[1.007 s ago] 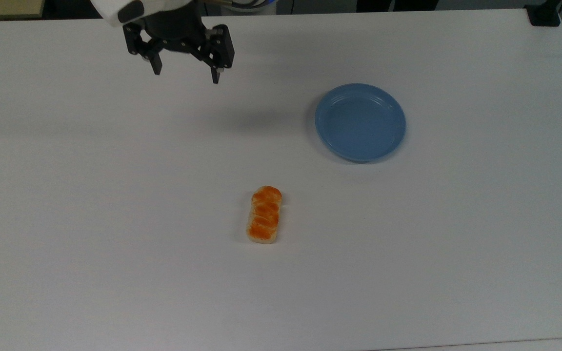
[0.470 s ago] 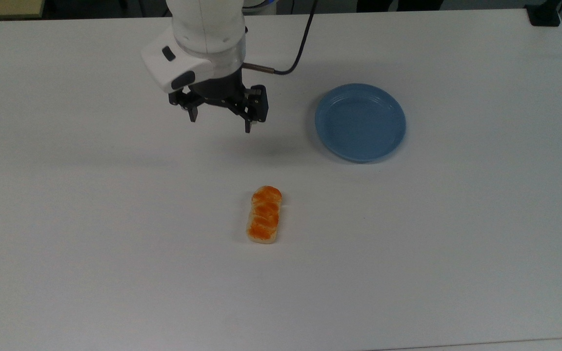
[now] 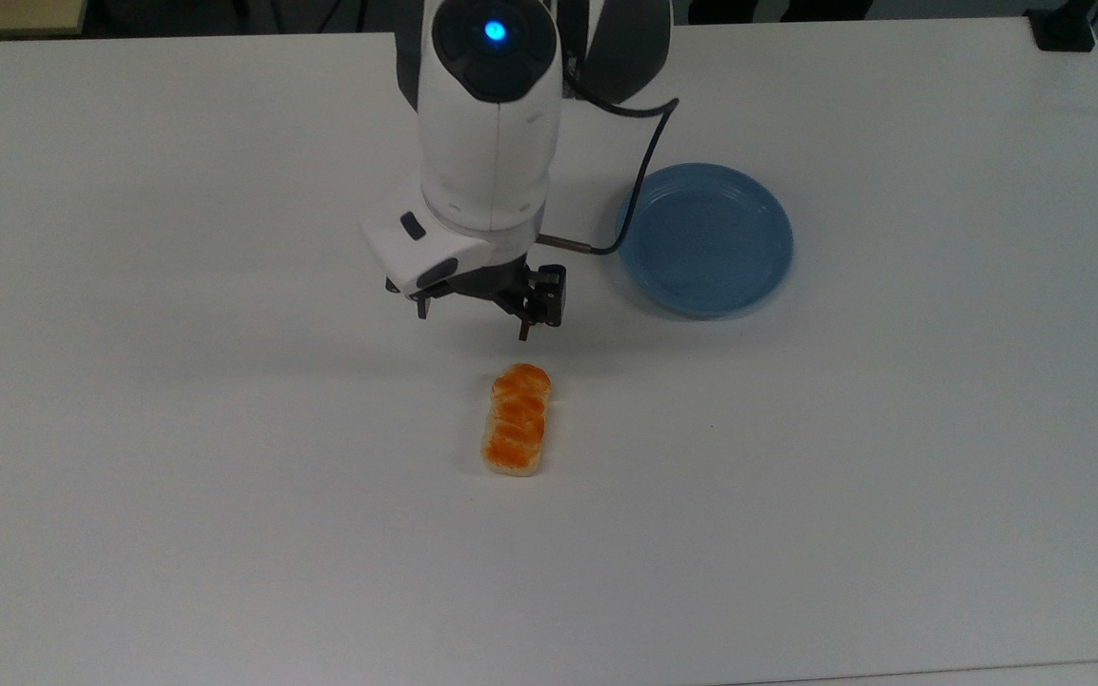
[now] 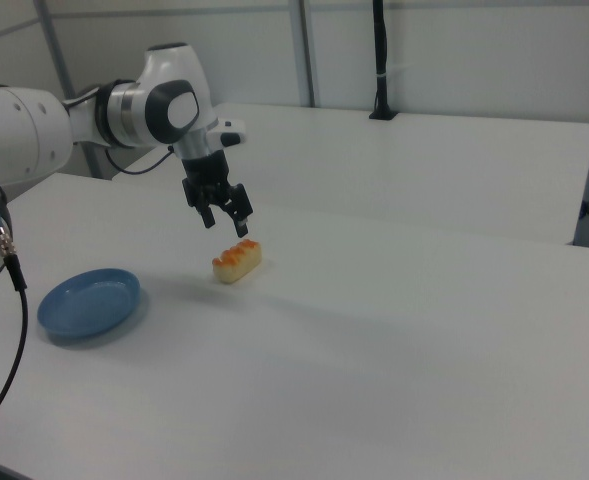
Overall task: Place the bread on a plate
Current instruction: 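Move the open gripper down over the orange bread roll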
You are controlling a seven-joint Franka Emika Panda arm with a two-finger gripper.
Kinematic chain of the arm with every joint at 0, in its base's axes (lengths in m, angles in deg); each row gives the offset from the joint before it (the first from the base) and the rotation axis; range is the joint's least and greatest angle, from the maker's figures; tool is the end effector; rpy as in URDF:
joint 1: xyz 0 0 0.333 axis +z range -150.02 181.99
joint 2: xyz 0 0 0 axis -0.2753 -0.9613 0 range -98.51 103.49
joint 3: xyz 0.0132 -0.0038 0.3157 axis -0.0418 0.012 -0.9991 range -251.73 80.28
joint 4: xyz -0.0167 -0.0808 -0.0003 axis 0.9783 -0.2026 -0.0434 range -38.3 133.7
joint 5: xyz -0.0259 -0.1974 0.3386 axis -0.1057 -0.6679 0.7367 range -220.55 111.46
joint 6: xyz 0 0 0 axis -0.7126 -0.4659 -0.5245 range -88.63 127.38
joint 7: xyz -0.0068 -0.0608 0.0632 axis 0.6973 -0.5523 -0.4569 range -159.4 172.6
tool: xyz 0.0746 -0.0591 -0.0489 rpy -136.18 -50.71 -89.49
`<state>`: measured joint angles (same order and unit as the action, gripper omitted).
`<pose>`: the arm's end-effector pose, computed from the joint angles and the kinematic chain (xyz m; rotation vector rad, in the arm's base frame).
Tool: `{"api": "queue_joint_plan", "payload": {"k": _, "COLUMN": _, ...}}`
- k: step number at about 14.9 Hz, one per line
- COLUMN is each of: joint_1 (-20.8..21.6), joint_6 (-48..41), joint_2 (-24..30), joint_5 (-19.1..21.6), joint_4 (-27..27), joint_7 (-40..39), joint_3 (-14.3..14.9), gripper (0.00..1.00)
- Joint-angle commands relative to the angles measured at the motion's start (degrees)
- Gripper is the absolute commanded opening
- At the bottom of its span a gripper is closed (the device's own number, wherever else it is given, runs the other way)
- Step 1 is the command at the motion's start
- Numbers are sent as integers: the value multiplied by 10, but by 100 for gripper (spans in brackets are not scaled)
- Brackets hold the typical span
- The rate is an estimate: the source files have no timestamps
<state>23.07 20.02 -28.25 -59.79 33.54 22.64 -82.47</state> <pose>0.7123 0.0493 0.4275 3.0178 -0.2690 0.0592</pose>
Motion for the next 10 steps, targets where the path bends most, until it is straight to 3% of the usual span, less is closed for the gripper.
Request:
{"api": "queue_joint_plan", "payload": {"k": 1, "joint_1": 16, "joint_6": 8, "joint_2": -59, "joint_5": -20, "joint_4": -56, "joint_7": 36, "joint_3": 5, "gripper": 100}}
{"api": "queue_joint_plan", "payload": {"k": 7, "joint_1": 33, "joint_6": 20, "joint_2": -123, "joint_5": -19, "joint_4": -95, "joint_7": 65, "joint_3": 4, "gripper": 100}}
{"api": "queue_joint_plan", "payload": {"k": 10, "joint_1": 31, "joint_6": 20, "joint_2": -132, "joint_5": -19, "joint_4": -106, "joint_7": 76, "joint_3": -16, "gripper": 100}}
